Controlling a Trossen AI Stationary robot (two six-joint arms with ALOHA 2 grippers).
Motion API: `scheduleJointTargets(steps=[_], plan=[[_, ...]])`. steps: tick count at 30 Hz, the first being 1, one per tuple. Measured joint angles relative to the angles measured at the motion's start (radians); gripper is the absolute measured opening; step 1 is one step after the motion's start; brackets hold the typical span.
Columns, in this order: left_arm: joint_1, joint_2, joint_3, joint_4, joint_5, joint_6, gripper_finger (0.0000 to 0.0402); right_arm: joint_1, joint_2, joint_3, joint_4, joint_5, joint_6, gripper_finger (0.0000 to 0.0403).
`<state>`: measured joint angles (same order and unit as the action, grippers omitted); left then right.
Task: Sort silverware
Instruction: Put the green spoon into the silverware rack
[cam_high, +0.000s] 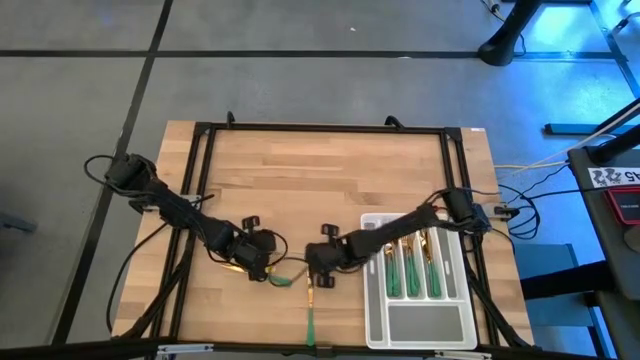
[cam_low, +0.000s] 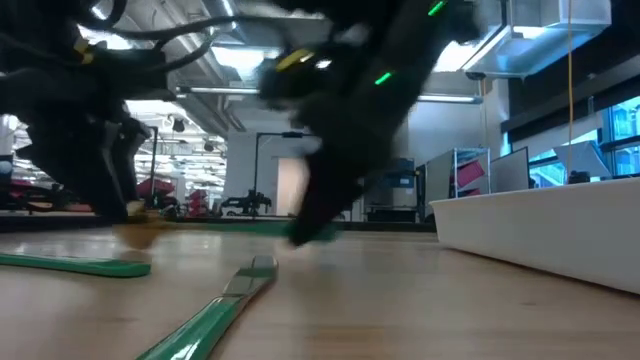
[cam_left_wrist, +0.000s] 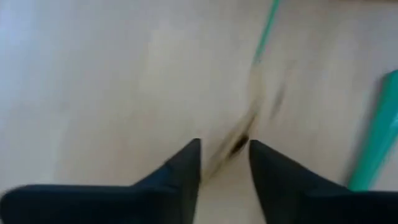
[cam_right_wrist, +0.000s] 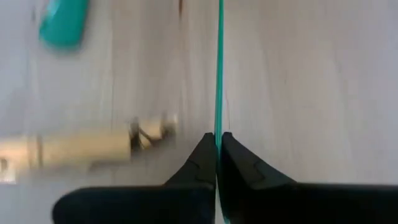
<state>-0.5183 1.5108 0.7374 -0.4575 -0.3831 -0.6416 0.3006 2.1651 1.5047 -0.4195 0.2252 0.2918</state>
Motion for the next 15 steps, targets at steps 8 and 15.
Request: scheduleJointTargets(steps=[8, 15], plan=[[-0.029, -0.101, -0.002, 0.018, -0.326, -0.037, 0.0217, 0.128, -0.17, 0.08, -0.638, 0.163, 0.354, 0.0004], [-0.074, -0.106, -0.004, 0.041, -0.721, -0.093, 0.0213, 0.242, -0.185, 0.396, -1.161, 0.062, 0.667, 0.0002]])
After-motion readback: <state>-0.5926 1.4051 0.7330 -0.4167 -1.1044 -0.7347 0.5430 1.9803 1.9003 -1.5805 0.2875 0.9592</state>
